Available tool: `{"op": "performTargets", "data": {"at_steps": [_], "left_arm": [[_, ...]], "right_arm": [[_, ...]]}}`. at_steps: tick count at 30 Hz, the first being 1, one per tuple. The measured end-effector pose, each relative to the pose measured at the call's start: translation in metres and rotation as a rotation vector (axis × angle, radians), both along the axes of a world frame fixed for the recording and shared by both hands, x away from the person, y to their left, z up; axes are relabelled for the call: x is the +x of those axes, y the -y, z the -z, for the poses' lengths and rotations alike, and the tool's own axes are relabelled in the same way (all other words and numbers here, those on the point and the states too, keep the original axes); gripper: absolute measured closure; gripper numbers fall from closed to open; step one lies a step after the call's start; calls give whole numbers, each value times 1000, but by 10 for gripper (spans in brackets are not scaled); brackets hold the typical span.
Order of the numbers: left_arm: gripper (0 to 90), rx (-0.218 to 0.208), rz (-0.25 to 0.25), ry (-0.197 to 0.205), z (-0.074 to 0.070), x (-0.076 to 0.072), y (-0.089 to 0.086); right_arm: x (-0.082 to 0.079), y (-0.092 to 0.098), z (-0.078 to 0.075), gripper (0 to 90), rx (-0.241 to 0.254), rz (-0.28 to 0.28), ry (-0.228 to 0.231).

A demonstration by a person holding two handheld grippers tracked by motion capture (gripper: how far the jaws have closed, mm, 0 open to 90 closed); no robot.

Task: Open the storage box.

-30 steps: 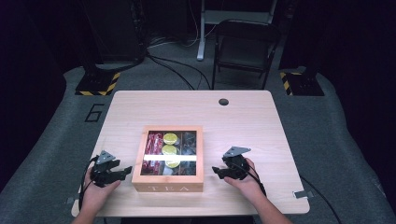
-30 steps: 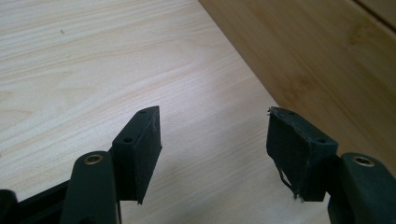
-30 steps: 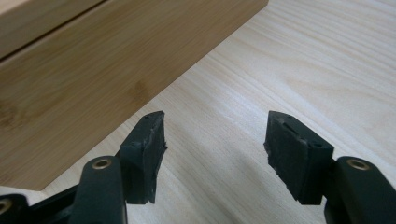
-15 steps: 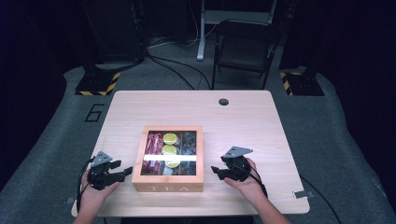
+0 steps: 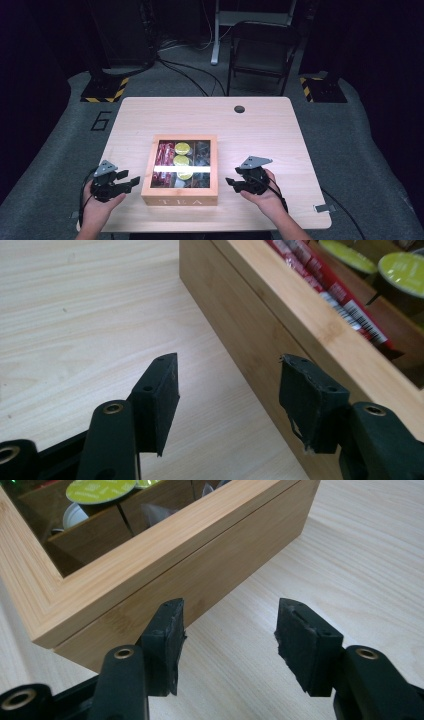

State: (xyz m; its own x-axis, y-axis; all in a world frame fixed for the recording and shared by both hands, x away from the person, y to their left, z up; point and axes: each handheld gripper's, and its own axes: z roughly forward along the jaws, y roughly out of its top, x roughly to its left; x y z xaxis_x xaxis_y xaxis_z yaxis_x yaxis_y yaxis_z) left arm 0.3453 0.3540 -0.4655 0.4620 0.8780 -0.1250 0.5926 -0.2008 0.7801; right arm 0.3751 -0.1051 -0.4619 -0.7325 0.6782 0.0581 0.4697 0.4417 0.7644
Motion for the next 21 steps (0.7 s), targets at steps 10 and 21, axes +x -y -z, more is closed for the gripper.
{"op": "performTargets", "data": {"at_steps": [10, 21], "left_arm": [[410, -27, 13, 3, -20, -12, -2], [375, -61, 60, 16, -16, -36, 17]], "right_arm": [[-8, -3, -15, 446, 26, 3, -11], [-36, -22, -15, 411, 64, -29, 10]]}}
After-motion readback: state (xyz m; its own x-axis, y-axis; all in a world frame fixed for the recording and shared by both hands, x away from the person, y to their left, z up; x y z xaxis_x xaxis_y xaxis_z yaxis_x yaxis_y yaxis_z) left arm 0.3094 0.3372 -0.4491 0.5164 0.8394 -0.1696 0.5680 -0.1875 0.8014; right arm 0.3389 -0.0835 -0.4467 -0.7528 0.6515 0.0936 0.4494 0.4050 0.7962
